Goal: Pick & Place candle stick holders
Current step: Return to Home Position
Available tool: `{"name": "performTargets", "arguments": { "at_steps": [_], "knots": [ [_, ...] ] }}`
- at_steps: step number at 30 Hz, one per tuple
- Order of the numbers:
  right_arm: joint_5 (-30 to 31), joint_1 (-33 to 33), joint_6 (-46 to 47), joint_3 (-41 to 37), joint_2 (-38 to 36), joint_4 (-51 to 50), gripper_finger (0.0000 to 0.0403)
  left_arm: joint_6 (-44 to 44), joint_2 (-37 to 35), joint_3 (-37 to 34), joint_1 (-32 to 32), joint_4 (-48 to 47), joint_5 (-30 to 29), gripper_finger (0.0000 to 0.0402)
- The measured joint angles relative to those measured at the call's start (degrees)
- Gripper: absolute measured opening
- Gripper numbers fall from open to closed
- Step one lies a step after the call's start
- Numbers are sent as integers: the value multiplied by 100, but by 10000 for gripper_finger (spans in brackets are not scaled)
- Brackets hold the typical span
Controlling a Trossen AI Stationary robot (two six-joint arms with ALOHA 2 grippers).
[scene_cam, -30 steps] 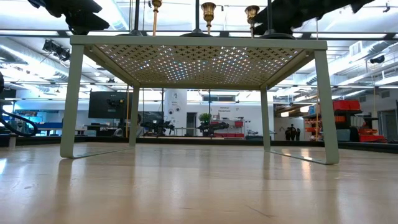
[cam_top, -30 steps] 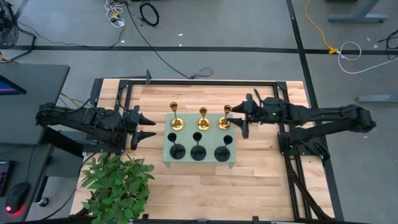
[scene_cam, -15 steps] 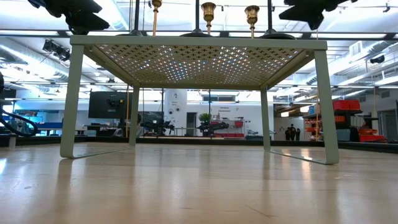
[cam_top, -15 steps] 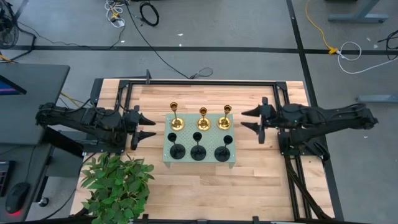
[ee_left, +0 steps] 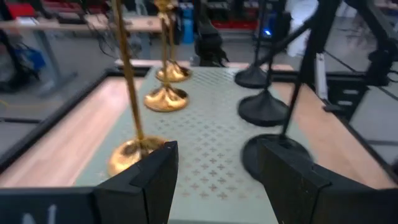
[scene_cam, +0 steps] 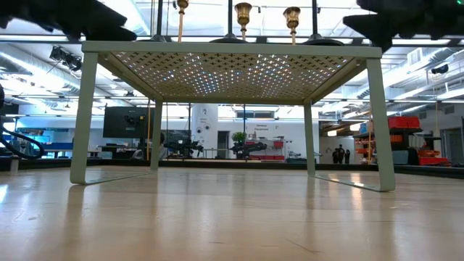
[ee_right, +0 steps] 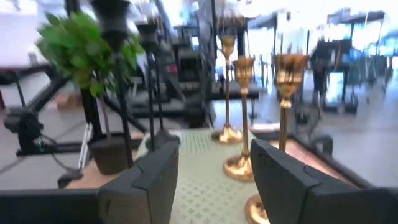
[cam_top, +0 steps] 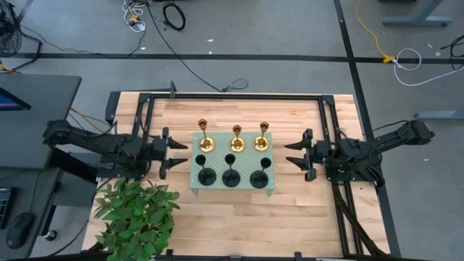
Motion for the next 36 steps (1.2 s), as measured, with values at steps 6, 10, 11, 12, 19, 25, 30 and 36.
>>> {"name": "performTargets", "arguments": {
  "at_steps": [6, 10, 11, 12, 19, 25, 30, 36],
  "knots": [
    [-20, 91, -525, -1132, -514, 1772, 201, 551, -134, -770, 4, 1298, -276, 218],
    [147, 137, -662, -1267, -923, 1647, 201, 533, -552, -902, 0, 1190, -438, 218],
    [198, 162, -678, -1269, -1035, 1569, 201, 529, -694, -902, 2, 1054, -428, 218],
    [265, 191, -751, -1271, -1137, 1553, 201, 539, -866, -899, 2, 867, -389, 218],
    [1301, 558, -1070, -1271, -2201, 566, 201, 553, -2332, -899, 2, -333, -611, 218],
    [1556, 1155, -1251, -1228, -3136, -538, 201, 412, -2934, -917, -17, -1074, -216, 218],
    [1782, 1722, -1225, -455, -3205, -1969, 201, 410, -2934, -1171, -22, -963, -753, 218],
    [1316, 2090, -982, -474, -3236, -2370, 201, 595, -2920, -2013, -17, 199, -969, 218]
  ]
}}
